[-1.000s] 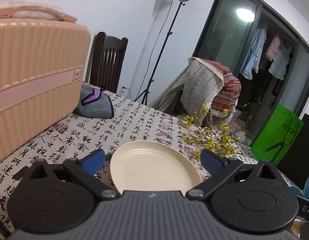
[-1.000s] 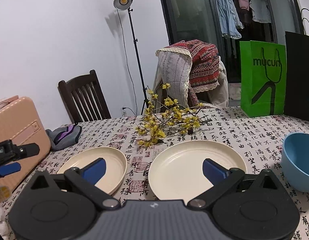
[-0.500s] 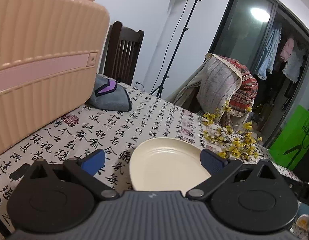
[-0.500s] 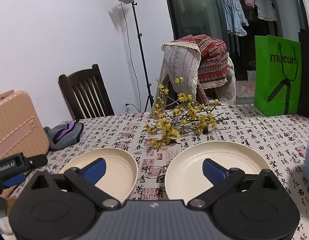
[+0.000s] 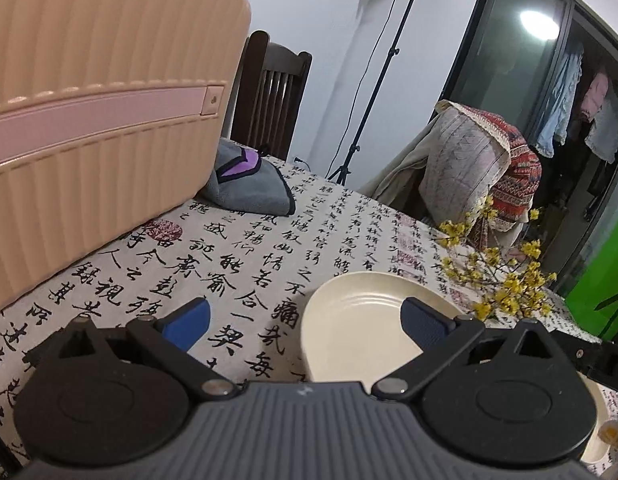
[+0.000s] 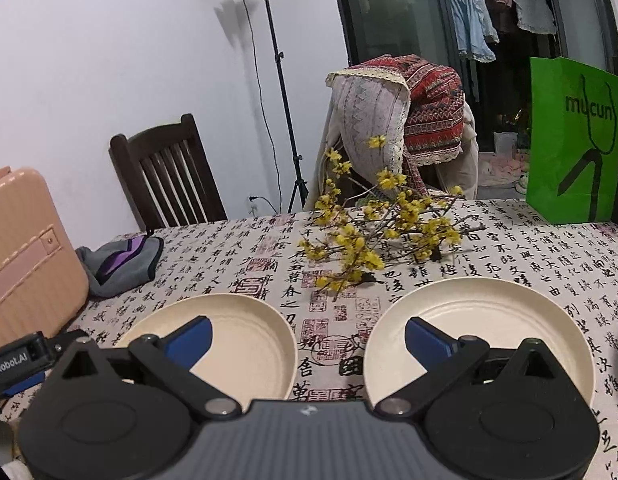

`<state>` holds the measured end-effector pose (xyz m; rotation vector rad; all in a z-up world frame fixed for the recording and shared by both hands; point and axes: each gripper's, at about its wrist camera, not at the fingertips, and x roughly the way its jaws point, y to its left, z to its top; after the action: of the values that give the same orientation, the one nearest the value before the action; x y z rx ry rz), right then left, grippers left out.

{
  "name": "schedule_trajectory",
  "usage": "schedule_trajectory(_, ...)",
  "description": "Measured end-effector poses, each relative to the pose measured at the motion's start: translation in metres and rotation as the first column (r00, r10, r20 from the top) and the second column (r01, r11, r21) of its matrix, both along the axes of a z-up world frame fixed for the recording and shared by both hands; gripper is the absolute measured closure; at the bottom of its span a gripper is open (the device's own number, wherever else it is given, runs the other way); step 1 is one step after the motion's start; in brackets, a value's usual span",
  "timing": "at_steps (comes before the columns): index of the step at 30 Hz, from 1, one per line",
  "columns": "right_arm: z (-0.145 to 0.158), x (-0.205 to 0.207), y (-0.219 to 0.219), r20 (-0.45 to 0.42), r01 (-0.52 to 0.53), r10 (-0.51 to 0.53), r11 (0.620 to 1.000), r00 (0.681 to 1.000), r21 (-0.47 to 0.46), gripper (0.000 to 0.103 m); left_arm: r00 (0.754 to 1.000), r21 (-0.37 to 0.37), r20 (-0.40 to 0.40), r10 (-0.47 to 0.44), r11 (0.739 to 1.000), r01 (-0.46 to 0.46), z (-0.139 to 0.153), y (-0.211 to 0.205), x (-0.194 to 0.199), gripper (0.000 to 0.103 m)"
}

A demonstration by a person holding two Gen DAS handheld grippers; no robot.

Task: Organize plates and bowls
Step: 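Lower both open grippers to the rim of the larger cream plate, then close both grippers on the rim of the larger cream plate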

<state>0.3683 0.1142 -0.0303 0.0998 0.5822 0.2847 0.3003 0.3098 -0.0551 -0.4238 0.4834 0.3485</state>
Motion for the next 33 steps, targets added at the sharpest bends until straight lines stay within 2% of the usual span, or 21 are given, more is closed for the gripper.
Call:
schedule_trajectory(9, -0.007, 0.012, 0.011, -0.003, -0.025, 0.024, 0.999, 1.0, -0.043, 0.009, 1.0, 0.024, -0.02, -0.017, 1.0, 0.018, -0.008, -0.003, 0.005, 0.0)
schedule_trajectory(13, -0.012, 0.02, 0.017, -0.024, -0.059, 0.057, 0.996, 0.998, -0.07, 0.028, 0.999, 0.032, -0.032, -0.016, 0.999, 0.017, -0.012, -0.005, 0.008, 0.0)
schedule_trajectory(19, -0.027, 0.032, 0.025, -0.08, -0.086, 0.08, 0.993, 0.994, -0.077, 0.038, 0.997, 0.067, -0.072, -0.033, 0.997, 0.038, -0.021, -0.012, 0.015, 0.0)
schedule_trajectory(25, -0.038, 0.036, 0.035, -0.085, -0.099, 0.087, 0.985, 0.993, -0.145, 0.041, 0.997, 0.099, -0.066, -0.049, 0.994, 0.056, -0.02, -0.018, 0.015, 0.0)
schedule_trajectory(33, -0.047, 0.051, 0.038, -0.1, -0.071, 0.055, 0.983, 0.994, -0.17, 0.045, 0.996, 0.105, -0.067, -0.05, 0.993, 0.057, -0.021, -0.02, 0.016, 0.002)
